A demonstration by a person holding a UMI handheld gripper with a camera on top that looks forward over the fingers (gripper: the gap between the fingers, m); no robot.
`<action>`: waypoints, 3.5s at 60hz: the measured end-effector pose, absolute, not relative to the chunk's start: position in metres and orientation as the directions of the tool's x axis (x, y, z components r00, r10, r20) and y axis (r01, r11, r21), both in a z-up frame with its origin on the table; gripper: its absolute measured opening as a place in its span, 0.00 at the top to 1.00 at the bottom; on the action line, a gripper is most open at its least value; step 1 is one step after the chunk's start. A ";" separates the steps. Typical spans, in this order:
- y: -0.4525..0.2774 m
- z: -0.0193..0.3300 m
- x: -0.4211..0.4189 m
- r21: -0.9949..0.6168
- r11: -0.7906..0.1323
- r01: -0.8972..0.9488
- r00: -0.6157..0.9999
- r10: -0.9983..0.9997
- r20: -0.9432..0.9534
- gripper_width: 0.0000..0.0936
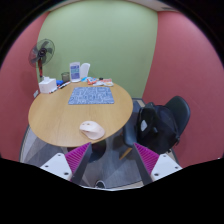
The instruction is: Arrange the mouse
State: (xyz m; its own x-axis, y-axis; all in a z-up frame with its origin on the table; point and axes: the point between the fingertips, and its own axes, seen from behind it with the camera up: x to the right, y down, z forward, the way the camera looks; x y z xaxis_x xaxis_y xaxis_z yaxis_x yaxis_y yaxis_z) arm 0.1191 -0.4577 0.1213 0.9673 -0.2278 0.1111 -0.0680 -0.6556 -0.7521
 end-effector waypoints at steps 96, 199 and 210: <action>-0.186 0.200 0.097 -0.881 -0.473 0.018 0.996 -0.072 0.060 0.57; -0.226 0.228 0.034 -0.852 -0.522 0.036 0.988 -0.106 0.108 0.10; -0.243 0.235 0.029 -0.856 -0.515 0.040 0.988 -0.105 0.110 0.11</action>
State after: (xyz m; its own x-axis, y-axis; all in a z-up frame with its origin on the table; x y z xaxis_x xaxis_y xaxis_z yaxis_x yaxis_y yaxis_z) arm 0.0286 -0.2428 0.2350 0.9884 -0.1054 0.1096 0.0401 -0.5146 -0.8565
